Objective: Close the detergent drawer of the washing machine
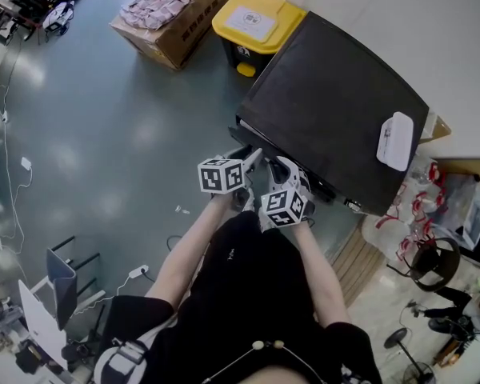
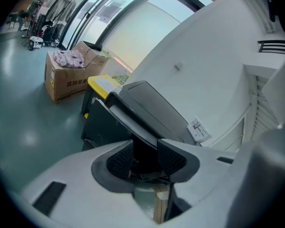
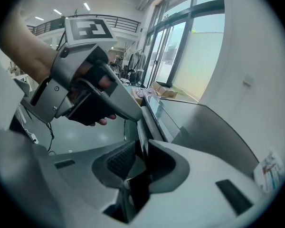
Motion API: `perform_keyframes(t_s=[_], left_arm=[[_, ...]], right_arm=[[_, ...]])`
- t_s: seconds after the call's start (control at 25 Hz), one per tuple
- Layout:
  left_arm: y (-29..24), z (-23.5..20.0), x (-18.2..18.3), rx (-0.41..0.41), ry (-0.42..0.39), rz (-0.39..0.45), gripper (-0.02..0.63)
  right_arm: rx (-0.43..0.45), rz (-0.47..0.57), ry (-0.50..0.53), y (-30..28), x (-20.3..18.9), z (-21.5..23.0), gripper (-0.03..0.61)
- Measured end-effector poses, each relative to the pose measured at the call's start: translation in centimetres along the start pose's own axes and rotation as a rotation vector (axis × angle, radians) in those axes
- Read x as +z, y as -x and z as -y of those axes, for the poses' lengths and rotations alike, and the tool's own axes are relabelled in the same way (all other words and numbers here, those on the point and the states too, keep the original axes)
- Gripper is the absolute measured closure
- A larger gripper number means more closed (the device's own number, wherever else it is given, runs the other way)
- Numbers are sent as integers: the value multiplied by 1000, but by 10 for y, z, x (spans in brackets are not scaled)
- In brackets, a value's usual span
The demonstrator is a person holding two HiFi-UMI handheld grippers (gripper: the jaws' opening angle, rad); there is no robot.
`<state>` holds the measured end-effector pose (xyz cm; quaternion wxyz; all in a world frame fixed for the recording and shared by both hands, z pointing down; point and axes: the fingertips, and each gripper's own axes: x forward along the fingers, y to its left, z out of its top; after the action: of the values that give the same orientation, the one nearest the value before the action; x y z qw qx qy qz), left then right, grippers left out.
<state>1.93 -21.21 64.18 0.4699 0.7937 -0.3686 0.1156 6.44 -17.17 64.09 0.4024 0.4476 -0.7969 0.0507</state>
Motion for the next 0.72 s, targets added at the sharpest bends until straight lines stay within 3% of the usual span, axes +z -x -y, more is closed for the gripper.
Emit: perform_keyframes(t_s=[0.24,0.56,0.72], left_arm=[[-7,2,3,0,-1,3,457],[-14,4,7,-9,-4,-5,457],[-20,6,11,-2,-15,-13,459]], right_arm=[[-65,-51,93,-2,-1,5,495],[74,-285,268,-11,-6,6,520],[60,-371,353,-12,-4,13,520]])
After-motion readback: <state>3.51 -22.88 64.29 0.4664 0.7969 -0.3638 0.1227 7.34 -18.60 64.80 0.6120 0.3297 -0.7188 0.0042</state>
